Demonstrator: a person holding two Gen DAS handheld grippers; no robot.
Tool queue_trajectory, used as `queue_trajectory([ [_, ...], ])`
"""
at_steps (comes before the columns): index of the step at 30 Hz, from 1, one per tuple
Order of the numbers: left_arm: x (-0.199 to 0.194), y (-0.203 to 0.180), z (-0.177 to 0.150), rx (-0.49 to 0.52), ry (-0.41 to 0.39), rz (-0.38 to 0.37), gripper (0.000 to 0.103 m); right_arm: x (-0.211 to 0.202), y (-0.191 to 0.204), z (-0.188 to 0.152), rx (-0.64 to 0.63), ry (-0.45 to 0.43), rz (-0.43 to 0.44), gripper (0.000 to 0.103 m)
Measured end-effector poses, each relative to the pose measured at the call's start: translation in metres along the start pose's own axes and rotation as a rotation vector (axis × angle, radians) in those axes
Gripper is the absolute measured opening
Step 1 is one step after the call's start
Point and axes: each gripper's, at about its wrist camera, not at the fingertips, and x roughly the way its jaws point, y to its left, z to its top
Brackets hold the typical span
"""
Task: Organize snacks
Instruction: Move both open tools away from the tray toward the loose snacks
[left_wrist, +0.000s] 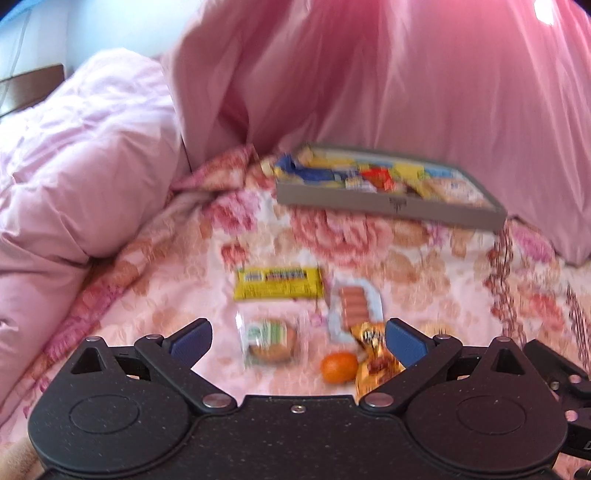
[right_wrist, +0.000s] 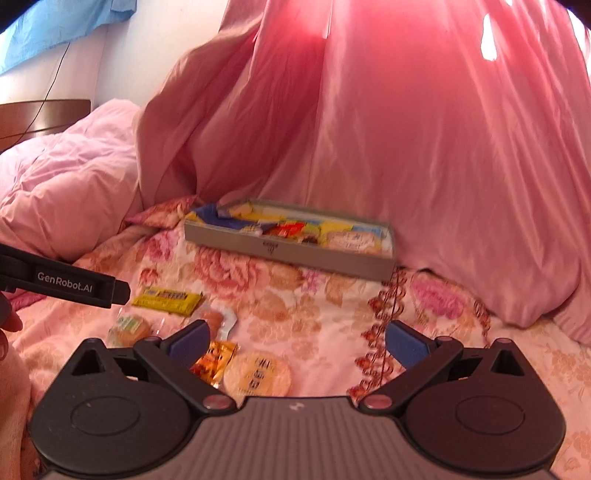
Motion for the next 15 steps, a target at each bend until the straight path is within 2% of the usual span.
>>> queue_trajectory([
  [6, 0.024, 0.001, -0.011, -0.018, 0.116, -0.035, 0.099, 0.023, 0.005, -0.014, -0.035, 0.131, 0.023, 0.103],
  [10, 0.036, -0.002, -0.016, -0.001, 0.15, -0.041, 0.098, 0.037, 0.005, -0.021, -0.04, 0.202, 0.037, 0.103],
  [15, 0.048, -0.003, -0.018, -0.003, 0.179, -0.056, 0.098, 0.048, 0.004, -0.025, -0.045, 0.242, 0.049, 0.103],
])
